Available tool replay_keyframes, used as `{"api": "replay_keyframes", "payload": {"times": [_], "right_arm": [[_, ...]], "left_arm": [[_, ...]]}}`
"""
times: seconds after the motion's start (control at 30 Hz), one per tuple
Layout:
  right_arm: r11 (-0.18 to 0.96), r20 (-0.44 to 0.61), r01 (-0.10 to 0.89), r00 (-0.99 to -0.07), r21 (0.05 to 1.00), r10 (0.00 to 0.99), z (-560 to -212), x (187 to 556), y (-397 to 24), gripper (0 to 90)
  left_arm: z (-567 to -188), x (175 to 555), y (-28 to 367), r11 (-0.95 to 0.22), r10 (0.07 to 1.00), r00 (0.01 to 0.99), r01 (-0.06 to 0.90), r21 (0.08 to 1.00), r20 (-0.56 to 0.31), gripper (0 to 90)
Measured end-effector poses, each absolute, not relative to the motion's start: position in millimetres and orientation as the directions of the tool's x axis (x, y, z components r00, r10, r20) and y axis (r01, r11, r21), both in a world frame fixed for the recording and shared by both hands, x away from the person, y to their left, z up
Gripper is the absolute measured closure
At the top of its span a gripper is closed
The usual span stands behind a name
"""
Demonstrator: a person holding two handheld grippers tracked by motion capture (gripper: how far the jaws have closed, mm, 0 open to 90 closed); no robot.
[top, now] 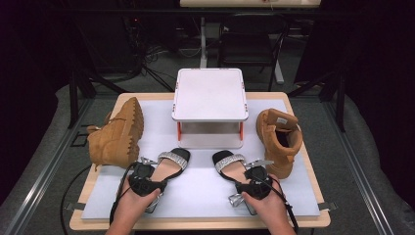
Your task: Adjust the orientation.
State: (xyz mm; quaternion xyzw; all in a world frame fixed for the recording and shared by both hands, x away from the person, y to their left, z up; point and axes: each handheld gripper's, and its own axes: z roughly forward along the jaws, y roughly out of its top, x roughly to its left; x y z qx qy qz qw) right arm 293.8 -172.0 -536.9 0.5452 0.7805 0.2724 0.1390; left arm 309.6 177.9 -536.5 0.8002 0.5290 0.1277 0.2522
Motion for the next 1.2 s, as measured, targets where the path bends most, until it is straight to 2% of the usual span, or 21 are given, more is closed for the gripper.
{"api": "replay_keyframes", "payload": {"times": [0.6,1.2], "right_arm": [[0.255,0.073,0.774,-0.361,0.58,0.93,-536.2,289.2,-176.2,40.9],[0.248,0.075,0.777,-0.353,0.578,0.933,-530.4,300.1,-175.0,40.9]], "left_arm": [[-533.4,306.1,180.7,-0.312,0.907,0.414,0.784,0.537,-0.078,42.0],[-527.2,316.2,164.5,-0.343,0.898,0.438,0.76,0.552,-0.047,41.9]]}}
